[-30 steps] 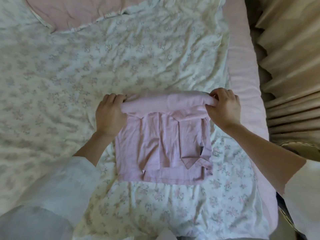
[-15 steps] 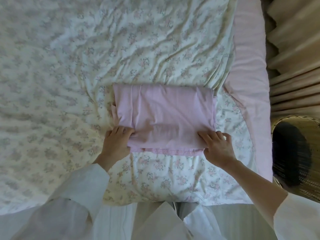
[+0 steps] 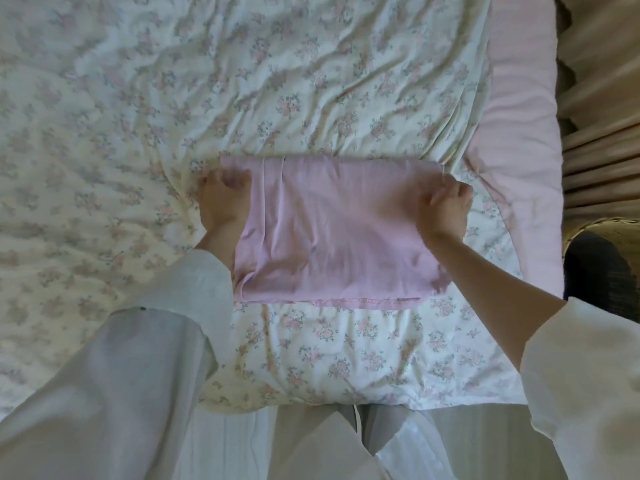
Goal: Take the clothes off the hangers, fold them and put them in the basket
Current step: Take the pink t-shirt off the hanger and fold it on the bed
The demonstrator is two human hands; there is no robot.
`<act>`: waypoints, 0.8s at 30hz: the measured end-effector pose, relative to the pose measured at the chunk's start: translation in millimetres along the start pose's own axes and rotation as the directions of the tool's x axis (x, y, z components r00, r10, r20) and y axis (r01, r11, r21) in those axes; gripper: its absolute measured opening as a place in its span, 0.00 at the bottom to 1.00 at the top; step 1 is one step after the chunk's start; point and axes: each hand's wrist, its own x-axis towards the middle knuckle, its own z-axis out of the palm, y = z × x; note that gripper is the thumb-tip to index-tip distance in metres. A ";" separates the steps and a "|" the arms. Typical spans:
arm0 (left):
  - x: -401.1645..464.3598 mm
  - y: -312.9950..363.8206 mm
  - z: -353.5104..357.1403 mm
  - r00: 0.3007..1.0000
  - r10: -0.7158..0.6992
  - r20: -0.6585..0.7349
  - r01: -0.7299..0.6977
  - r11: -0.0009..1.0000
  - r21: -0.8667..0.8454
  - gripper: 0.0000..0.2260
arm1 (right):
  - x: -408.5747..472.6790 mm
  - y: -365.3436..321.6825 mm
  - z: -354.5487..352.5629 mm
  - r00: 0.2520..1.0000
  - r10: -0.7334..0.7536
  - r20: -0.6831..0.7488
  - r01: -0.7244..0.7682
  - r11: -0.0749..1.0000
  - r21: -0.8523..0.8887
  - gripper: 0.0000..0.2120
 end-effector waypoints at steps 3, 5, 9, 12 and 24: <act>14.9 5.4 0.4 0.993 -0.108 0.044 0.111 0.992 -0.060 0.11 | 17.8 -4.7 1.6 0.970 0.245 -0.003 -0.239 0.948 0.208 0.15; 21.0 2.9 1.9 0.995 -0.098 0.018 0.099 0.993 -0.059 0.13 | 24.6 -2.9 -1.0 0.958 0.284 0.034 -0.283 0.923 0.260 0.11; 28.4 -0.8 1.6 0.994 -0.100 -0.035 0.092 0.981 -0.169 0.07 | 36.4 1.5 -8.1 0.967 0.238 0.090 -0.249 0.958 0.142 0.04; 35.0 -3.1 -10.3 0.967 -0.222 -0.125 0.174 0.935 -0.310 0.13 | 40.9 2.2 -13.1 0.974 0.217 0.063 -0.223 0.966 0.129 0.08; 13.7 0.8 -2.1 0.963 -0.269 0.003 0.255 0.907 -0.336 0.28 | 9.0 -13.1 5.9 0.942 -0.335 -0.020 0.315 0.904 -0.290 0.26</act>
